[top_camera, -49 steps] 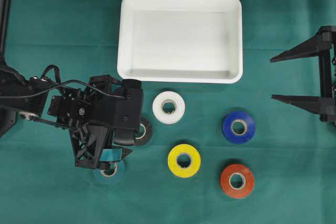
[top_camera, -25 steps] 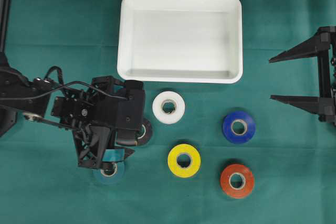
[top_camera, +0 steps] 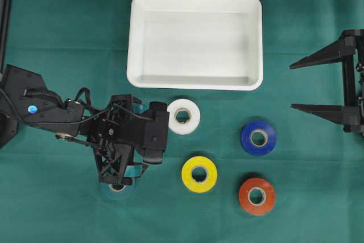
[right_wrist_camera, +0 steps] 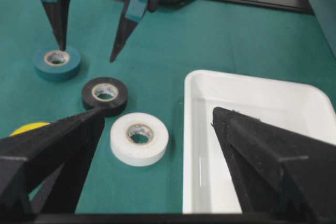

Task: Pick up the tape from a random location and place it into the white case.
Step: 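Lower the left gripper into the black roll's hole and close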

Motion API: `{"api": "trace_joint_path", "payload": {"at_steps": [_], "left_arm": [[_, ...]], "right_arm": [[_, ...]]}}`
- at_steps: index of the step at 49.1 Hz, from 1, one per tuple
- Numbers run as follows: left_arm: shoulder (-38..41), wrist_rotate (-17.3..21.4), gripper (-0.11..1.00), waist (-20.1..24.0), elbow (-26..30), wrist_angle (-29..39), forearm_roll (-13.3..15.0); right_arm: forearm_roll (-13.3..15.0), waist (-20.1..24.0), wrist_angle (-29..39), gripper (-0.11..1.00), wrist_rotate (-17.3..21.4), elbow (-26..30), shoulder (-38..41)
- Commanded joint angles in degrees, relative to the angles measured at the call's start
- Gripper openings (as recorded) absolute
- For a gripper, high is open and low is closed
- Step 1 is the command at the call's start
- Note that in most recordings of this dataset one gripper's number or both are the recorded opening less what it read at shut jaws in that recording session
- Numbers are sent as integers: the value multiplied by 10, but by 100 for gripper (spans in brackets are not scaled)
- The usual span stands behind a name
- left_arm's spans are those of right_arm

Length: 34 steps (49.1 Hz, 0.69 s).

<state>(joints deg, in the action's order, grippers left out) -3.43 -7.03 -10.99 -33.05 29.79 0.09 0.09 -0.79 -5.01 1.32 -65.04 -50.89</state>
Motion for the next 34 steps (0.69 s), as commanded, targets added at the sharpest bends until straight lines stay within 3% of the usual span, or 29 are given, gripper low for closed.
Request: {"api": "trace_joint_path", "payload": {"at_steps": [1, 11, 34], "left_arm": [[-1, 1, 99, 4, -3, -18, -2], [14, 2, 99, 6, -20, -67, -2], [61, 2, 99, 3, -24, -78, -1]], "right_arm": [[2, -1, -3, 92, -1, 14, 4], [2, 0, -3, 92, -1, 13, 5], [1, -1, -3, 92, -1, 12, 11]]}}
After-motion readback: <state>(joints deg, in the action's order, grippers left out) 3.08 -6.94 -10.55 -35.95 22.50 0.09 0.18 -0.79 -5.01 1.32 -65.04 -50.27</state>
